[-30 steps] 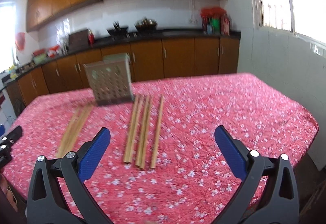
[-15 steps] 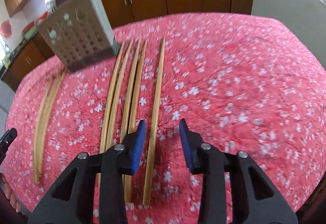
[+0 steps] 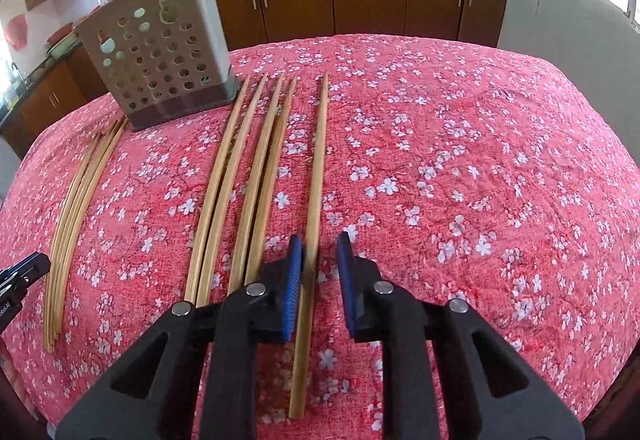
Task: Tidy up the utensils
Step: 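Lower and close the left tool on a chopstick while the right tool grasps another, then lift the left tool's chopstick over the holder while the right tool carries its own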
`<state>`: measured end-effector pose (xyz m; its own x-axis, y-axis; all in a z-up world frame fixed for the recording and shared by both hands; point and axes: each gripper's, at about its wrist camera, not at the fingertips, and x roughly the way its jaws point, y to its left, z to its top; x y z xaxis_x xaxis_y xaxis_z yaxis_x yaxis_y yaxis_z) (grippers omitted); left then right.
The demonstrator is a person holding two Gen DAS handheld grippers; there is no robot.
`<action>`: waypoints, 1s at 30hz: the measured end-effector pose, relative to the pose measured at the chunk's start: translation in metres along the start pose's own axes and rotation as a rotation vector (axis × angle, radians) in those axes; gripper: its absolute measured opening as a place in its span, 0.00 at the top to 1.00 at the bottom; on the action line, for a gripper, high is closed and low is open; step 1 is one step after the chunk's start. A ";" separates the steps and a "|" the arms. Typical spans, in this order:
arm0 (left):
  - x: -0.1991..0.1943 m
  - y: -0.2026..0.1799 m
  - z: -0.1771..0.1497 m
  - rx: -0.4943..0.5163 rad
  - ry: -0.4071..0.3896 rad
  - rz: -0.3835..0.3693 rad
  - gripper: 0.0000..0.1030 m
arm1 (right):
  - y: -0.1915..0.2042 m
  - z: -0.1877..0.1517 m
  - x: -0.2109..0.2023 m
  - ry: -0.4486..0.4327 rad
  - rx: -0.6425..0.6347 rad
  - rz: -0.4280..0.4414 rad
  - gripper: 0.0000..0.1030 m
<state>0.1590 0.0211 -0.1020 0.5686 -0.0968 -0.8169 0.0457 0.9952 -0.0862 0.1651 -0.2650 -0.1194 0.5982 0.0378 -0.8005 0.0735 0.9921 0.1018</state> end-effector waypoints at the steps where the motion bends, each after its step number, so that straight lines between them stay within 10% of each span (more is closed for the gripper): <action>1: 0.001 0.000 -0.001 -0.001 0.007 -0.001 0.82 | 0.001 -0.001 -0.001 0.000 -0.009 0.001 0.81; 30: 0.017 0.055 0.025 -0.024 -0.062 0.040 0.90 | -0.024 0.014 0.011 -0.056 -0.012 -0.036 0.92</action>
<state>0.1920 0.0747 -0.1066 0.6192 -0.0554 -0.7833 0.0028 0.9977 -0.0684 0.1816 -0.2898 -0.1225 0.6391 -0.0046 -0.7691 0.0863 0.9941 0.0658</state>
